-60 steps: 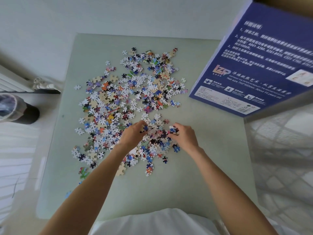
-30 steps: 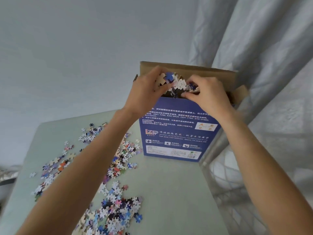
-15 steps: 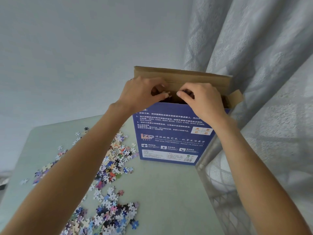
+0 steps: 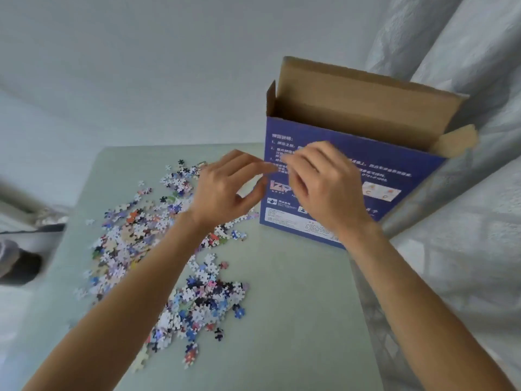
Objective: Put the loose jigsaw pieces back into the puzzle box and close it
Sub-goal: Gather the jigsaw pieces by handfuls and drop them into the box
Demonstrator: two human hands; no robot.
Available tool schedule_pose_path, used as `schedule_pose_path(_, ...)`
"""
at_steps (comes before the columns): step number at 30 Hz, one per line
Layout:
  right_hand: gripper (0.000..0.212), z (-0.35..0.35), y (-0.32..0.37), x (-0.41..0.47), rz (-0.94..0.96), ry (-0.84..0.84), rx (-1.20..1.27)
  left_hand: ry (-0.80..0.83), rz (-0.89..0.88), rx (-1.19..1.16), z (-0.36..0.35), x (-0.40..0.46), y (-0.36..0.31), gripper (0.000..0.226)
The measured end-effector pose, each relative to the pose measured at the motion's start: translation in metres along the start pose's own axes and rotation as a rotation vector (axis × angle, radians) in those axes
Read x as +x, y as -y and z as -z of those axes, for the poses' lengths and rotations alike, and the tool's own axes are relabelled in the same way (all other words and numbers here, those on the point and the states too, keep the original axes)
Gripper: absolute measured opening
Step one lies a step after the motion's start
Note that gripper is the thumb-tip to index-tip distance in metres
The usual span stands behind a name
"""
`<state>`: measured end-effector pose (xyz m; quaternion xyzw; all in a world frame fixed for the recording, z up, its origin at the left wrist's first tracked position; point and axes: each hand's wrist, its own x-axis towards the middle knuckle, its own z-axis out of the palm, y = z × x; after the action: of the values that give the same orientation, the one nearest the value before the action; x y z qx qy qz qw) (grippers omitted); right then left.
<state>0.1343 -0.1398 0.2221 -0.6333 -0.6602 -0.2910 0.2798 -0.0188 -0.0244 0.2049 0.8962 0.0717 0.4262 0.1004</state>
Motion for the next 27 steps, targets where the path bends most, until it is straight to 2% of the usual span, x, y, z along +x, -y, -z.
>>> schedule_pose_path(3, 0.015, -0.039, 0.048, -0.04, -0.007, 0.219, 0.204, 0.11, 0.244, 0.087, 0.015, -0.083, 0.004, 0.016)
schedule_pose_path(5, 0.02, -0.061, 0.074, -0.069, -0.149, 0.444, 0.363, 0.257, 0.443, 0.189, 0.025, -0.139, 0.008, 0.023)
schedule_pose_path(7, 0.028, -0.084, 0.1, -0.099, -0.297, 0.695, 0.499, 0.462, 0.73, 0.267, 0.036, -0.194, 0.006, 0.04)
schedule_pose_path(11, 0.049, -0.119, 0.132, -0.16, -0.496, 1.065, 0.485, 0.666, 1.194, 0.287, 0.053, -0.272, -0.009, 0.064)
schedule_pose_path(14, 0.066, -0.134, 0.15, -0.192, -0.648, 1.204, 0.367, 0.774, 1.412, 0.315, 0.052, -0.315, -0.021, 0.093)
schedule_pose_path(16, 0.074, -0.141, 0.168, -0.201, -0.639, 1.186, 0.317, 0.798, 1.49, 0.327, 0.045, -0.334, -0.027, 0.104)
schedule_pose_path(19, 0.08, -0.153, 0.205, -0.198, -0.637, 1.137, 0.404, 0.739, 1.547, 0.302, 0.03, -0.348, -0.027, 0.111)
schedule_pose_path(23, 0.08, -0.166, 0.232, -0.186, -0.543, 1.117, 0.51, 0.702, 1.465, 0.297, 0.014, -0.344, -0.024, 0.11)
schedule_pose_path(27, 0.091, -0.181, 0.225, -0.176, -0.313, 1.12, 0.413, 0.666, 1.419, 0.277, 0.014, -0.348, -0.014, 0.113)
